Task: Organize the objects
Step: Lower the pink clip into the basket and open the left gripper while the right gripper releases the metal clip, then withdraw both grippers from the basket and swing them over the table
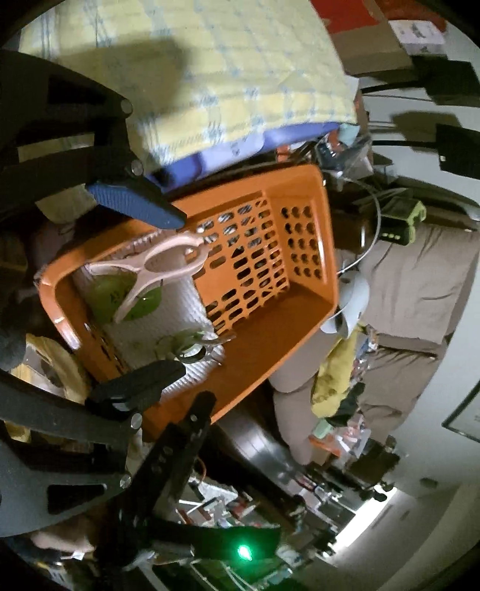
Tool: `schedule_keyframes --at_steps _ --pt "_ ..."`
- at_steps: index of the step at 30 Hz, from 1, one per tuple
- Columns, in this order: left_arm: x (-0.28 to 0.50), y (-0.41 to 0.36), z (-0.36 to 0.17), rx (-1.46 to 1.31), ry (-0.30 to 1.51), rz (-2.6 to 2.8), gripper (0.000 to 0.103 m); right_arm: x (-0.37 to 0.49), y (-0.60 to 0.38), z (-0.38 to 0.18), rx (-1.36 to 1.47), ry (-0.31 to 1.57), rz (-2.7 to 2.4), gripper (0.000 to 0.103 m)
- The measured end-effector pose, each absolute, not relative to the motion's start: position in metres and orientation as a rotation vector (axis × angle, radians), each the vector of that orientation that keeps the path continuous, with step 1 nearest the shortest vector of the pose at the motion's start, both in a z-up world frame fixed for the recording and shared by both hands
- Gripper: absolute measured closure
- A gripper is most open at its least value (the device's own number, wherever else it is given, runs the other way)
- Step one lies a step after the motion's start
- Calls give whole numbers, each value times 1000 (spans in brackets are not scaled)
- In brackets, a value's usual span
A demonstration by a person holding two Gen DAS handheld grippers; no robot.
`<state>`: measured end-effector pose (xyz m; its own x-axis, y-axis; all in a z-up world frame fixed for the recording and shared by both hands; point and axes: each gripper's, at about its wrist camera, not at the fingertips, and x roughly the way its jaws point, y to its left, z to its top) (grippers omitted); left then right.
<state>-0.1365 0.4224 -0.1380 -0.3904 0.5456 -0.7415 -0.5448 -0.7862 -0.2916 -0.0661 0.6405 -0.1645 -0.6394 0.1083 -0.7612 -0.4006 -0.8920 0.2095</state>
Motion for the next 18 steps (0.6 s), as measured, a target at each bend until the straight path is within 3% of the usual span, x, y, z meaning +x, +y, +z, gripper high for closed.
schedule_keyframes --at_steps 6,11,18 --pt "-135 404 -114 -1112 5 2248 32 -68 629 -162 -1140 494 2602 63" --pt "-131 378 -105 -1084 1 2333 27 -68 624 -158 -1112 471 2621 55" --pt "-134 340 -90 -1095 -63 2397 18 -69 621 -155 -1091 438 2632 53"
